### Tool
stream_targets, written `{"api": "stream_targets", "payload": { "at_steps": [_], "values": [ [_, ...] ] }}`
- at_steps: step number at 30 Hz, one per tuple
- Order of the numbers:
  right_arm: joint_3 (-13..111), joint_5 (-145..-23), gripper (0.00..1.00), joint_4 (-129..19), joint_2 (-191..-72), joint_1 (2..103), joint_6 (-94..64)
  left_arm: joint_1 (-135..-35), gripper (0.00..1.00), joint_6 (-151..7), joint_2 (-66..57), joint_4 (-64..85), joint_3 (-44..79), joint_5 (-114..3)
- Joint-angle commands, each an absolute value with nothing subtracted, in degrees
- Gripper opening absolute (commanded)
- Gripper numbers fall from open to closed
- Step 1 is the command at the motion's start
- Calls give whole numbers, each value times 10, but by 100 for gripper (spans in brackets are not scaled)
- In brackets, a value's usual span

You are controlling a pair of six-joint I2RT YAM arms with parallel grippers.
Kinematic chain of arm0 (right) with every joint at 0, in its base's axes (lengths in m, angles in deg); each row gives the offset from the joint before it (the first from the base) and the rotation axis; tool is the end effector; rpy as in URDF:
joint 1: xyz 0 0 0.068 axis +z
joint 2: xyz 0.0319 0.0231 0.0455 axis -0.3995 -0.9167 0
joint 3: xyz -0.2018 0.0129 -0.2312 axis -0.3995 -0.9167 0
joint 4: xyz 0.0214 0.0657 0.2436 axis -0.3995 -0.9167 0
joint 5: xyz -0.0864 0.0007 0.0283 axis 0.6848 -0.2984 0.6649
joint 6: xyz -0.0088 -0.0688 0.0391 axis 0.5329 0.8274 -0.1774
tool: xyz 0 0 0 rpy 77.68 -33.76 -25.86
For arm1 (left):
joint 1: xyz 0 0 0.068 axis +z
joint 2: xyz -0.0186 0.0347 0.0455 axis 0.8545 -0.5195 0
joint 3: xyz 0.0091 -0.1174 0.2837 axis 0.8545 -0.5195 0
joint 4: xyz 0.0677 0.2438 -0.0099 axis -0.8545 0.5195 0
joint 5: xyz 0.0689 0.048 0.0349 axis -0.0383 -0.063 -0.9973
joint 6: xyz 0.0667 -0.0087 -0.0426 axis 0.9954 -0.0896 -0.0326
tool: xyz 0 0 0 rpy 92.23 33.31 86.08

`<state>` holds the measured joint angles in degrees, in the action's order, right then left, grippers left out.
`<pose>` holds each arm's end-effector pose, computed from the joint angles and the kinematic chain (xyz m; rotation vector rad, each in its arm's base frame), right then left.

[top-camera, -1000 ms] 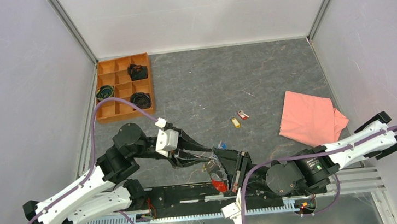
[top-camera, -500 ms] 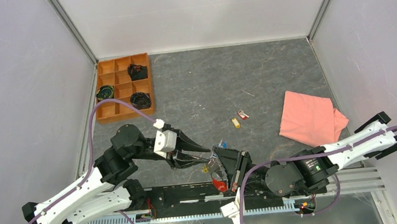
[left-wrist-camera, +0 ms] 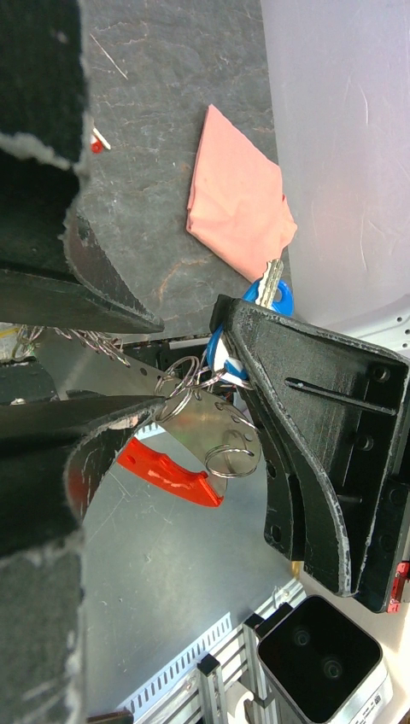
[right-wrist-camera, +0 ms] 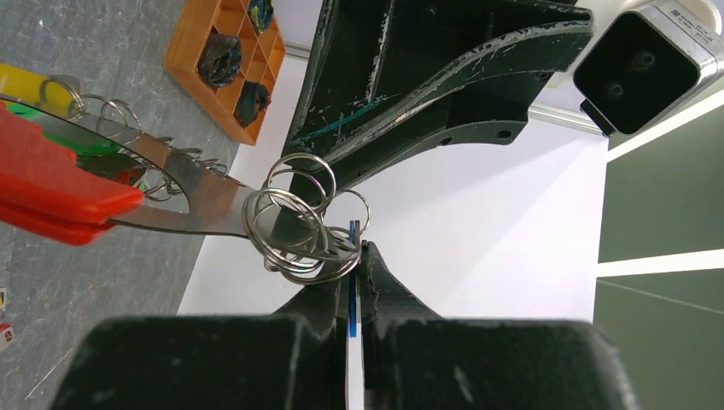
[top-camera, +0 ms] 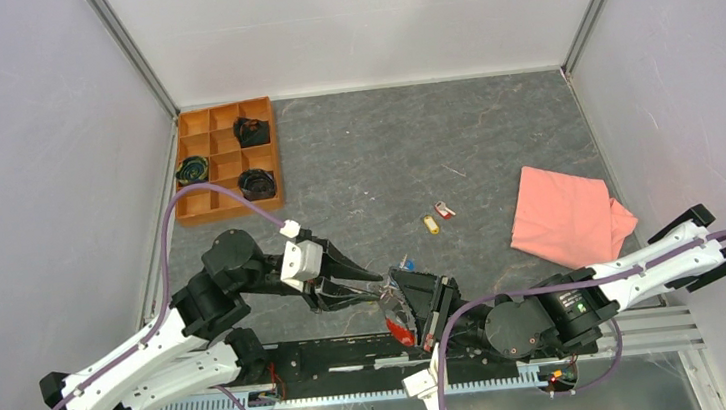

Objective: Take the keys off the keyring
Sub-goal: Remove the key from the keyring.

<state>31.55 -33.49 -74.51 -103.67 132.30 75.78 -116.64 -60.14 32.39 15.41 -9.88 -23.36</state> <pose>-0.0171 0.1951 0.4020 -1.7468 0.3210 -0.3694 0.0378 -0.1440 0.3922 1.3009 1.0804 -1.3077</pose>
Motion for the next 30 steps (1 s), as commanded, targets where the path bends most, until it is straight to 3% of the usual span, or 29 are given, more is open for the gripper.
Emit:
{"api": "stream_targets", "payload": {
  "at_steps": [1,30],
  "values": [
    [321,-318,0,-700,-1033,1328,764,-1166,40,-609,332,147,-102,-241],
    [343,-290,0,-715,-1063,1328,738,-1166,41,-629,345,144,-119,-251]
  ]
}}
